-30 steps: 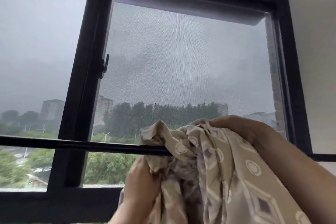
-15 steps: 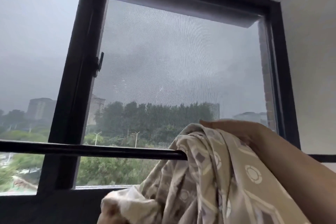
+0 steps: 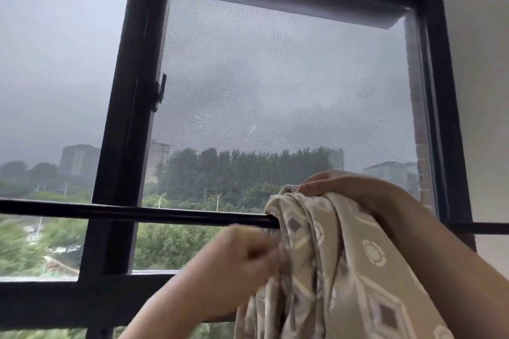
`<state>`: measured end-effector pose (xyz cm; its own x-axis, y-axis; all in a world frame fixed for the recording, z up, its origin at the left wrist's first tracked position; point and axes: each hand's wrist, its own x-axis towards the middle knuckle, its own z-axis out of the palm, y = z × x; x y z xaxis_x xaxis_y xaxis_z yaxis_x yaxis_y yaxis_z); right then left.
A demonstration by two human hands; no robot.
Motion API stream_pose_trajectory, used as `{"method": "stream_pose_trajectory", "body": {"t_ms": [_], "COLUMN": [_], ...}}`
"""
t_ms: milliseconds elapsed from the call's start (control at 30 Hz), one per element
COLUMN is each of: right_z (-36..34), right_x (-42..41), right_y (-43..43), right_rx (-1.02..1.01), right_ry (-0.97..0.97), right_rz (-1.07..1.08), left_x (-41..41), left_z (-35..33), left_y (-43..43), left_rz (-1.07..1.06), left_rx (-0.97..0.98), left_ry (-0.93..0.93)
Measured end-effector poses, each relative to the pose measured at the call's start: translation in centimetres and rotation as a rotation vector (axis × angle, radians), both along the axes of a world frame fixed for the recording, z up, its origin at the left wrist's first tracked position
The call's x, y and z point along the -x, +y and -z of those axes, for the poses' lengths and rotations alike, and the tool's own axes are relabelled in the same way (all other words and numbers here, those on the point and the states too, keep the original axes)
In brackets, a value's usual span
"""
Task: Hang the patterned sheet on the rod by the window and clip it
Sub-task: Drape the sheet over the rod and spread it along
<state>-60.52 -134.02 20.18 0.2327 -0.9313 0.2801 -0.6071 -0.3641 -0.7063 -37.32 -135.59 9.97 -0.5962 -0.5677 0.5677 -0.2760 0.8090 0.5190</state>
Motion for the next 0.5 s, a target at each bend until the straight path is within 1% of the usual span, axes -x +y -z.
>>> {"method": "stream_pose_trajectory", "body": {"t_ms": [33, 67, 100, 133, 167, 233, 367, 400, 433, 500], "right_z": [0.1, 0.1, 0.2, 0.4, 0.5, 0.9, 1.2, 1.3, 1.4, 1.6], "right_x": [-0.4, -0.4, -0.5, -0.5, -0.6, -0.5, -0.3, -0.3, -0.5, -0.7], "right_y": [0.5, 0.5, 0.9, 0.9, 1.1, 1.2, 1.2, 1.4, 1.6, 2.1], "right_rx": [0.032, 0.066, 0.096, 0.124, 0.144, 0.183, 0.18, 0.188, 0.209, 0.298], "right_ry": [0.01, 0.012, 0.012, 0.013, 0.014, -0.015, -0.158, -0.169, -0.17, -0.176], "right_rz": [0.019, 0.031, 0.048, 0.042, 0.05, 0.057, 0.052, 0.049, 0.061, 0.109], "left_x": [0.4, 1.1, 1.7, 2.4, 3.0, 4.3, 4.9, 4.6, 4.3, 4.0], "left_z": [-0.9, -1.7, -2.5, -3.1, -3.6, -4.3, -6.4, -6.8, -7.0, -6.9], "left_y": [0.3, 0.5, 1.0, 1.4, 1.9, 2.3, 0.8, 0.0, -0.8, -2.1], "left_rz": [-0.055, -0.146, -0.256, -0.337, -0.4, -0.46, -0.662, -0.664, -0.606, -0.388], "left_rx": [0.065, 0.165, 0.22, 0.261, 0.269, 0.271, 0.486, 0.474, 0.415, 0.228], "left_ry": [0.192, 0.317, 0.352, 0.346, 0.297, 0.223, 0.1, 0.062, 0.039, -0.001]}}
